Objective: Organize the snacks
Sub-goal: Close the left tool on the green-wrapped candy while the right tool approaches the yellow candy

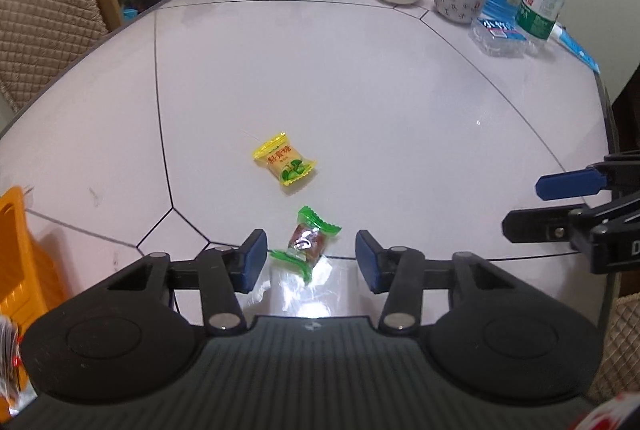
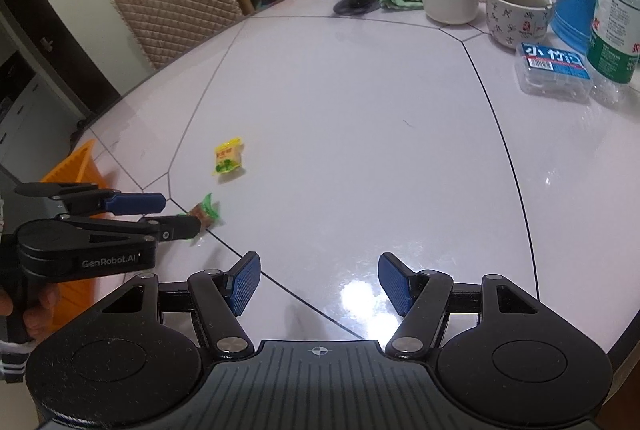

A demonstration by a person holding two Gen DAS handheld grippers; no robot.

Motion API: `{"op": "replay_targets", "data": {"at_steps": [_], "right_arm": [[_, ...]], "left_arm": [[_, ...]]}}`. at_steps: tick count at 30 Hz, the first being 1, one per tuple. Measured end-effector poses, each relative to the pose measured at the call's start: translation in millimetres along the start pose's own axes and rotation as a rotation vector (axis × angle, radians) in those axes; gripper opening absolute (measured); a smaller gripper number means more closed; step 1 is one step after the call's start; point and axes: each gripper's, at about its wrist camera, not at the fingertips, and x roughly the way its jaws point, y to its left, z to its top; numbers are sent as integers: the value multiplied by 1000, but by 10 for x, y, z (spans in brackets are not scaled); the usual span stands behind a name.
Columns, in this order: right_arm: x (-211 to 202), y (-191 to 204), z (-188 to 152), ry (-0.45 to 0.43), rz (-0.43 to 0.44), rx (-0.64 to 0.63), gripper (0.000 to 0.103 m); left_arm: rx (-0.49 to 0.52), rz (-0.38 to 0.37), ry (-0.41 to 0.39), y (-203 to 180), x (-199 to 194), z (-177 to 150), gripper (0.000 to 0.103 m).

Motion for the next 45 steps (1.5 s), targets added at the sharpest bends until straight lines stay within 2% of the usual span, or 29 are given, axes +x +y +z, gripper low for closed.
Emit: {"op": "replay_targets", "data": {"at_steps": [8,15,21,27,37,43,45], "right_arm": [[69,-88,16,22,-20,41,65],[126,-65,41,34,-26,39,65],[196,-20,75,44,-17,26,65],[290,85,151,40,0,-13,65],[520,486,416,-25,63,-152,65],[749,750,583,-59,86,-238,65],[844,822,624,-57,89,-257,61]], "left_arm": [[35,-13,25,55,184,18,41],[18,-29,41,109,244,8,21],[-16,-39,39,148,231,9,18],[-111,-14,38,308,133,33,18],[-291,99,8,660,-166,58,18],[-351,129,13,793,-198,21,18],[-361,138,16,831,-188,11,18]]}}
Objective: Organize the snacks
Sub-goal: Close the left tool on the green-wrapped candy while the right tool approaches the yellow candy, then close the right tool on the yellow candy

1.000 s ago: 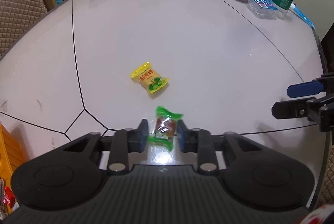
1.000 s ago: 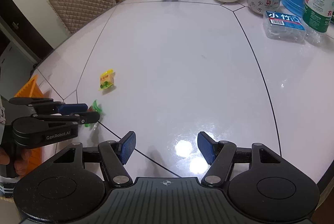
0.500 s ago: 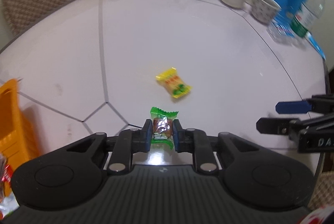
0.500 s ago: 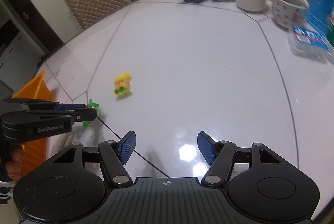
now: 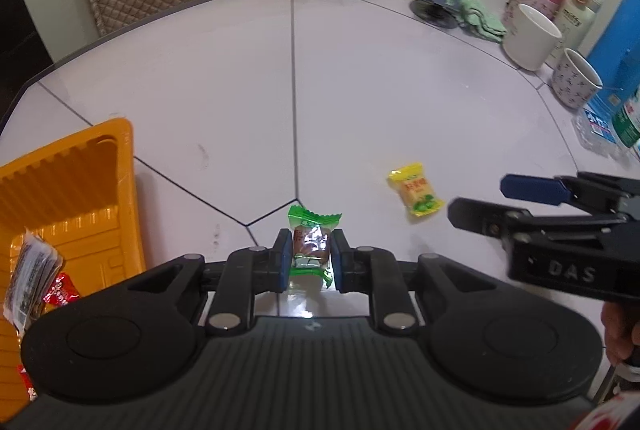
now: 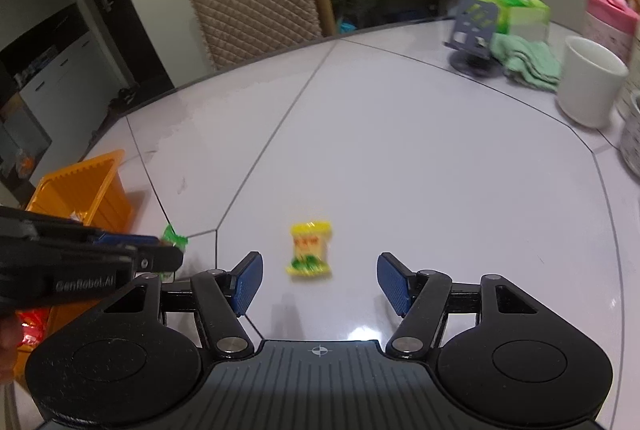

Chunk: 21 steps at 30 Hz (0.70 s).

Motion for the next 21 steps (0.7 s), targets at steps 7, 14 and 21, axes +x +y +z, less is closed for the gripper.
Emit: {"op": "replay_targets", "data": {"at_steps": [7,14,21], "right_arm": [[258,73,60,35,2,-40,49],[404,84,71,60,-12,-50,45],[483,114,61,76,-18,-68,35]], "left_arm": [[-35,14,5,104,62,48,18],[-52,17,3,161,94,77,18],[-58,15,4,170,94,71,18]]}}
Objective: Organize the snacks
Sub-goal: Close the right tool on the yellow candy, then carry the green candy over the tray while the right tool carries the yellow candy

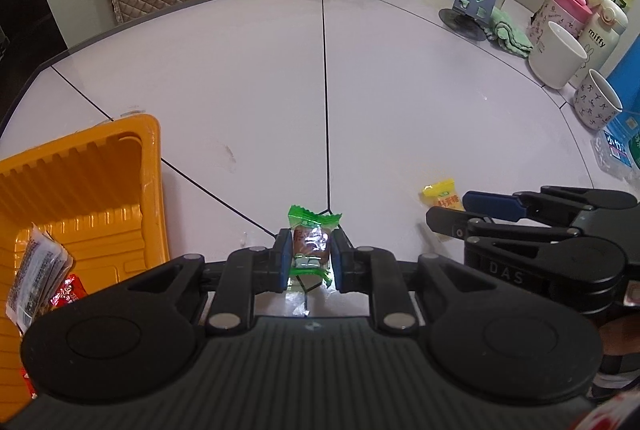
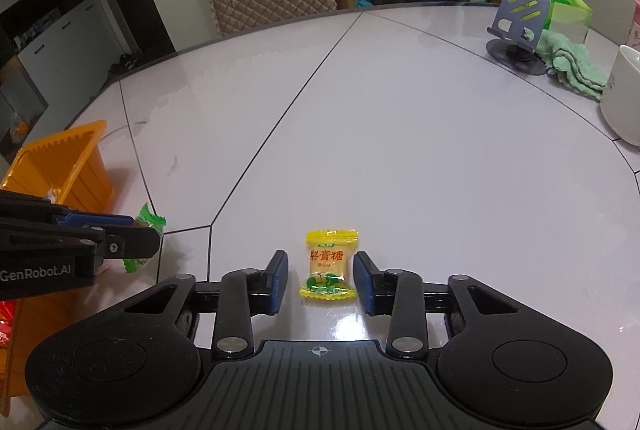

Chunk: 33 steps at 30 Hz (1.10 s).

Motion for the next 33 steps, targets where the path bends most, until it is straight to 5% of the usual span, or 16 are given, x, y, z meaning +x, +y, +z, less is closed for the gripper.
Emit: {"op": "replay_targets", "data": {"at_steps": [13,33], "right_arm": [[-89,-6,-38,-31,-3,-23,22],[-1273,-7,-576,-122,94,19,22]], "left_arm": [[1,2,-18,-87,-120,-60,18],[-37,-15,-113,-481,-1051,-670,18]]}}
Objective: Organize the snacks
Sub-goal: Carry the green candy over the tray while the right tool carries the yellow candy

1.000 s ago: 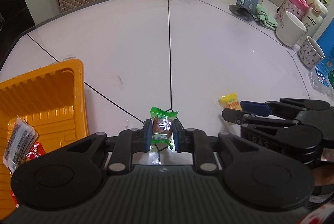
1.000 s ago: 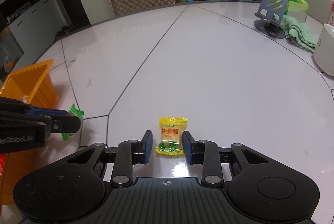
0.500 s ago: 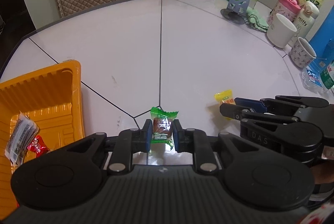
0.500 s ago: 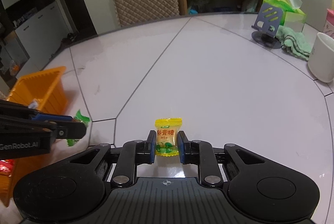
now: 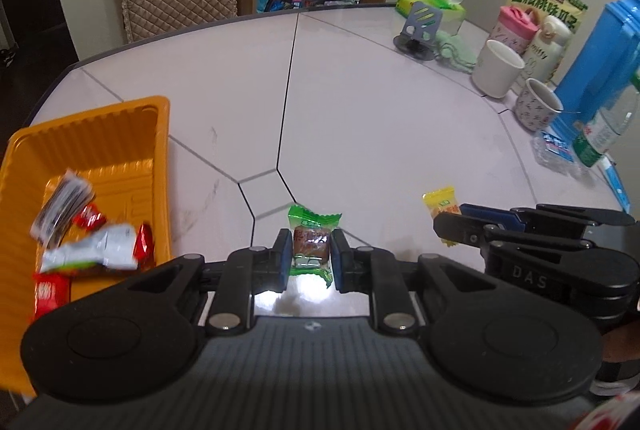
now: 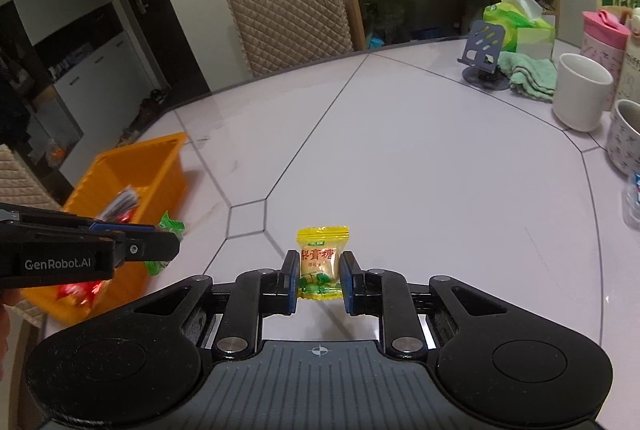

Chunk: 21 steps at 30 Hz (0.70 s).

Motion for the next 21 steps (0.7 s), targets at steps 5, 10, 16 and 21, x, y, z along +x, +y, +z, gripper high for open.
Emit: {"op": "replay_targets", "data": {"at_steps": [5,10,16,21], "right_arm": [[-338,115,-181,1,40,-6,22],[-630,257,-376,0,89,-23,22],[-841,443,-585,18,157,-46,22],[-944,622,-749,35,212,-69,22]], "left_arm": [[-30,14,-19,-62,-358,-268,18],[-66,41,-30,-89,-694,-563,18],[-121,96,-43,-60,-1083,-907,18],[-168,139,-53,26,-1360,-1176,18]]}}
